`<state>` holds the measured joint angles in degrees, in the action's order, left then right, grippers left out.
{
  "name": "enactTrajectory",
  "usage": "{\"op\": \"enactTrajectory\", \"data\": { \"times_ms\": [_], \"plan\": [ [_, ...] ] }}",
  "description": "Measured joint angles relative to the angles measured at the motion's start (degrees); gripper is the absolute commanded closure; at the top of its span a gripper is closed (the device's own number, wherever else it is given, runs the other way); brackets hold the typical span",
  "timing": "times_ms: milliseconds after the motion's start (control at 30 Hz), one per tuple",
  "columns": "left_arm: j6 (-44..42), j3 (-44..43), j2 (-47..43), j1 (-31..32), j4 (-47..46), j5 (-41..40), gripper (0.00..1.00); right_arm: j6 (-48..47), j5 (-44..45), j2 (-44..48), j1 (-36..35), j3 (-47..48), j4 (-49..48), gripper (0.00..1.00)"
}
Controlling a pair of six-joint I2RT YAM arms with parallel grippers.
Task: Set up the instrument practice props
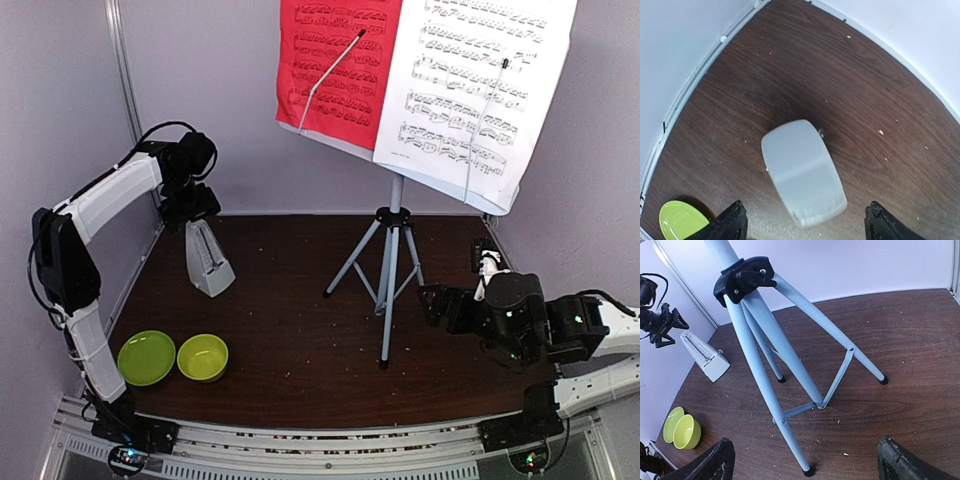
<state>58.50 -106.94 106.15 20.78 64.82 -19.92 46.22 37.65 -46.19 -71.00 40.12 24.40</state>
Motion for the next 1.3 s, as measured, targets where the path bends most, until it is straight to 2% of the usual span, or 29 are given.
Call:
{"op": "enactTrajectory", "data": {
  "times_ms": [100, 300, 733, 1000, 1300],
  "plan": [
    [-0.09, -1.68, 4.02, -1.42, 0.04, -0.57, 0.23, 0.04, -0.2, 0.22, 0.0, 0.0, 0.26, 0.0],
    [-0.68, -3.34, 9.4, -2.6, -0.33, -0.44, 0.42, 0.28, -0.2, 2.86, 0.0, 0.0, 0.83, 0.0],
    [1.29, -0.2, 6.16, -1.33, 1.03, 0.26, 0.64, -2.1, -0.61, 1.79, 0.0, 0.0, -0.79, 0.0],
    [2.32, 0.85, 3.69, 5.99, 3.23, 2.93, 0.68, -5.42, -3.37, -3.39, 0.02, 0.57, -3.15, 0.0],
    [5.57, 5.33, -0.33, 19.04, 3.23, 4.83, 0.68, -9.53, -6.6, -6.43, 0.02, 3.32, -5.53, 0.0]
  ]
}}
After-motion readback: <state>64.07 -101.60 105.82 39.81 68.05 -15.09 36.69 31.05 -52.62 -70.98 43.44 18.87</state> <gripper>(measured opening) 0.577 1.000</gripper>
